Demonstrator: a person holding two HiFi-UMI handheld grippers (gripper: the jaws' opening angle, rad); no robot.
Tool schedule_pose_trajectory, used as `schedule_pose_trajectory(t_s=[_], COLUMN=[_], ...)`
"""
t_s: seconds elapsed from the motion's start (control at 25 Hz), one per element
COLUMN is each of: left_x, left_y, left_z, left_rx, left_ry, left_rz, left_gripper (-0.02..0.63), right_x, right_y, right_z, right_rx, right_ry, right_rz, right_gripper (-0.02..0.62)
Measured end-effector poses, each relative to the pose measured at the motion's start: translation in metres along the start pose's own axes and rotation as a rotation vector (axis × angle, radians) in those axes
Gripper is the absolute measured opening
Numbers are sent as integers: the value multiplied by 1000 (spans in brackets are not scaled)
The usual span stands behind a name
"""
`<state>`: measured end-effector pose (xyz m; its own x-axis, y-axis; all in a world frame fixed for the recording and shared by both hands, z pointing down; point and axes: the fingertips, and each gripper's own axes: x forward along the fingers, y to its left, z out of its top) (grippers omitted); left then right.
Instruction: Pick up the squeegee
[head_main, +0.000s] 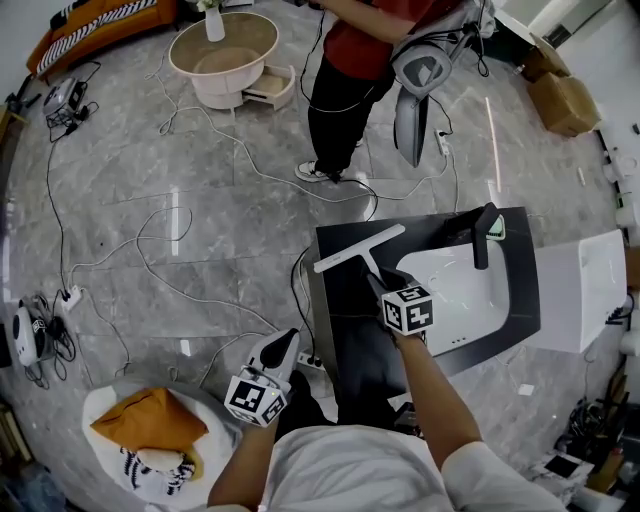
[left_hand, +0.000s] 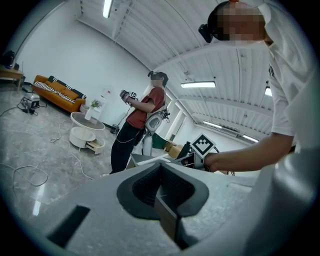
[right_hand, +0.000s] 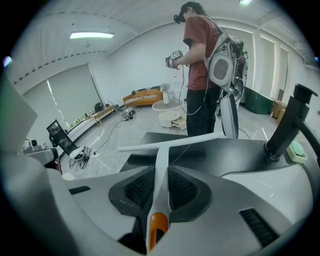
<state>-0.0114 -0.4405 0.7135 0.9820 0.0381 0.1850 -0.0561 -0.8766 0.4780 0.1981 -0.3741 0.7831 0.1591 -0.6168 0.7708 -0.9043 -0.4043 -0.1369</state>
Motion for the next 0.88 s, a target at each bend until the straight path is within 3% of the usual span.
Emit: schedule_pose_trajectory(t_s=[0.32, 0.68, 0.88], left_x=[-6, -15, -26], left_y=[-10, -55, -81], left_z=[46, 119, 156], left_rx=[66, 179, 231], left_ry=[-43, -139, -189], left_rz=[6, -19, -24], left_gripper=[15, 15, 15], right_x=[-50, -164, -240], right_y=[36, 96, 115], right_z=[54, 110, 147], right_rx=[-92, -249, -285], right_ry=[-152, -416, -594], right_rz=[85, 208, 244], right_gripper=[84, 84, 84])
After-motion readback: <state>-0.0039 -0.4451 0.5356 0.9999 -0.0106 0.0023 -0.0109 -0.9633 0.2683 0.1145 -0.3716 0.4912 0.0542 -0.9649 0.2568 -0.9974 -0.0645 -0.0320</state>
